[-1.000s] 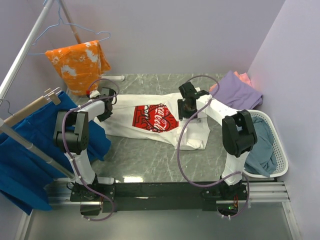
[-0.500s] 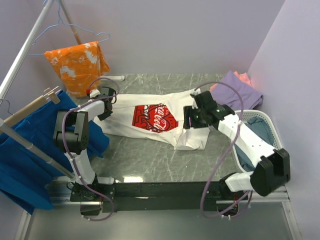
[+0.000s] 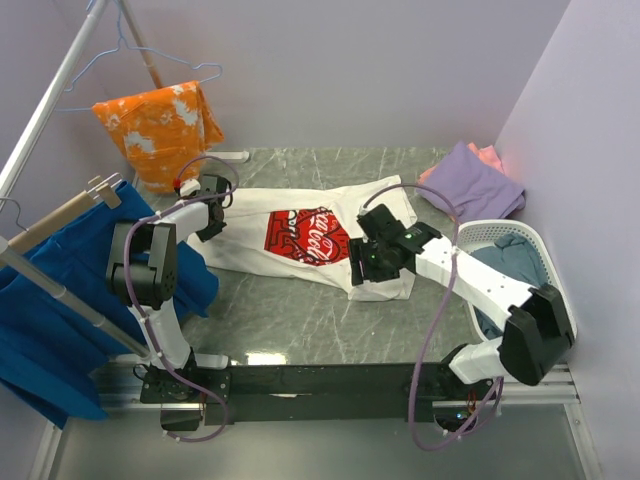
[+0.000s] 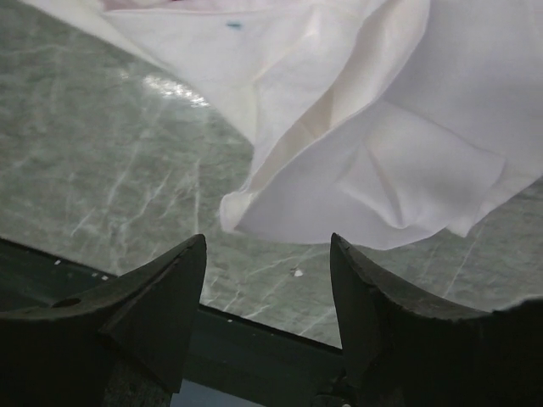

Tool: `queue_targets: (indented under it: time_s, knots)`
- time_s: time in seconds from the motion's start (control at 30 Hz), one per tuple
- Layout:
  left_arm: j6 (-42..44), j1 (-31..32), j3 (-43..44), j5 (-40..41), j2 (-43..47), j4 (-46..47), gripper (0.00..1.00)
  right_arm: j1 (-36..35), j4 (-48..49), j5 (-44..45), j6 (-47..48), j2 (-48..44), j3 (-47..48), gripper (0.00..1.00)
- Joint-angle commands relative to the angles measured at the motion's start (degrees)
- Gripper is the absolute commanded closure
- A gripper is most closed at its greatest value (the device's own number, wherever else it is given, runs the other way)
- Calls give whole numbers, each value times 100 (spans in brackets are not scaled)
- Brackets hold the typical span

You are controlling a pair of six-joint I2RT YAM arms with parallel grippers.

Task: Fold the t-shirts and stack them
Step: Fold the other side of the tshirt into a rectangle

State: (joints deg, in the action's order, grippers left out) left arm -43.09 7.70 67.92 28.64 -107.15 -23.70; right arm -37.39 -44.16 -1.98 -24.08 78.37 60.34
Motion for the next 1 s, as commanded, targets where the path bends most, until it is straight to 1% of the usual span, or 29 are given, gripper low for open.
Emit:
queue_targets:
  time_s: [0.0, 0.17, 0.27, 0.37, 0.4, 0.47, 0.5, 0.67, 0.77, 0.8, 0.87, 0.9, 0.97]
  knots:
    - [29, 47, -59, -140, 335, 155, 99, -93, -127, 706, -194, 363, 180, 34]
    - [11, 65, -104, -166, 318, 182, 99, -366, -189, 883, -247, 732, 365, 35]
    - [29, 64, -104, -105, 309, 156, 99, -506, -286, 1024, -317, 838, 391, 38]
    - [38, 65, -104, -87, 300, 156, 99, -559, -417, 1191, -405, 847, 348, 49]
    - [46, 65, -95, -87, 292, 156, 99, -559, -444, 1226, -431, 838, 339, 60]
    - [55, 65, -95, -87, 274, 164, 99, -568, -497, 1270, -484, 759, 277, 74]
    - [55, 65, -95, -104, 257, 164, 99, -559, -506, 1296, -528, 724, 242, 85]
    - [81, 65, -77, -122, 195, 156, 99, -524, -602, 1665, -625, 592, 189, 100]
    - [90, 56, -68, -113, 195, 155, 99, -323, -585, 1867, -625, 487, 285, 100]
    - [90, 56, -68, -105, 212, 147, 99, -157, -593, 2094, -607, 478, 312, 100]
    - [99, 56, -68, -70, 230, 129, 99, 64, -550, 2280, -546, 443, 365, 100]
    - [108, 64, -77, -61, 265, 120, 99, 335, -532, 2368, -467, 442, 391, 100]
    - [117, 56, -77, -61, 291, 103, 99, 591, -358, 2474, -379, 460, 453, 100]
